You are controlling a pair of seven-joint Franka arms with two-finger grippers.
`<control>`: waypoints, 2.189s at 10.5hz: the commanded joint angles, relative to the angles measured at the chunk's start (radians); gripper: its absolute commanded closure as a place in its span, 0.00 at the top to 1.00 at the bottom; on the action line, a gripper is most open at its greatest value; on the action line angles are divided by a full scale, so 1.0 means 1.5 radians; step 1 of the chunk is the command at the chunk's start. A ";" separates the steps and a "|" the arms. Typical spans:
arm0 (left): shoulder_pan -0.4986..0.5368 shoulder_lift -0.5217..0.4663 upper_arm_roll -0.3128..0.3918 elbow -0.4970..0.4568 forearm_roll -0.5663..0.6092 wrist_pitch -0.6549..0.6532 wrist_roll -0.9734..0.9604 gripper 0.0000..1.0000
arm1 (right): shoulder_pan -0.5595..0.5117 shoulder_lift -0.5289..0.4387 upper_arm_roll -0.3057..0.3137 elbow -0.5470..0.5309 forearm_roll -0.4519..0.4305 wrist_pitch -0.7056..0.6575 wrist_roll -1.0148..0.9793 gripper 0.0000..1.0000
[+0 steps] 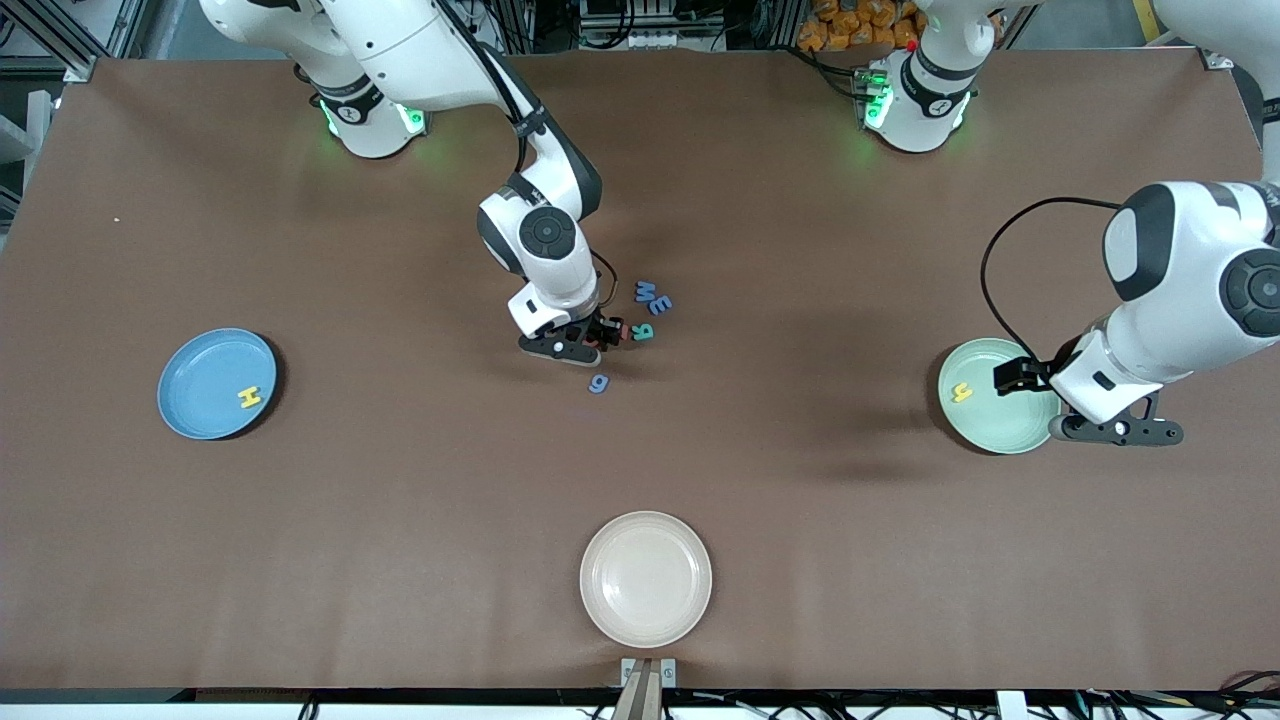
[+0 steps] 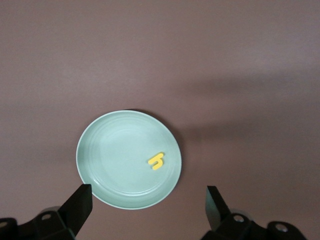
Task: Sort uppercase to blue plate, lowercase to green plate
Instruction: 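Release the h onto the green plate while the right gripper grasps pink Q, then carry the pink Q to the blue plate while the left gripper reaches letters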
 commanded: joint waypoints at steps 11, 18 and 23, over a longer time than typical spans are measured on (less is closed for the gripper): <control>-0.004 -0.022 -0.100 0.093 0.002 -0.131 -0.121 1.00 | -0.026 0.001 0.004 0.012 -0.018 0.002 -0.045 0.22; -0.008 -0.018 -0.157 0.098 -0.037 -0.135 -0.230 1.00 | -0.193 -0.016 0.003 0.051 -0.018 -0.097 -0.342 0.22; -0.013 -0.016 -0.276 0.077 -0.035 -0.133 -0.395 1.00 | -0.289 -0.033 -0.060 0.052 -0.017 -0.140 -0.630 0.22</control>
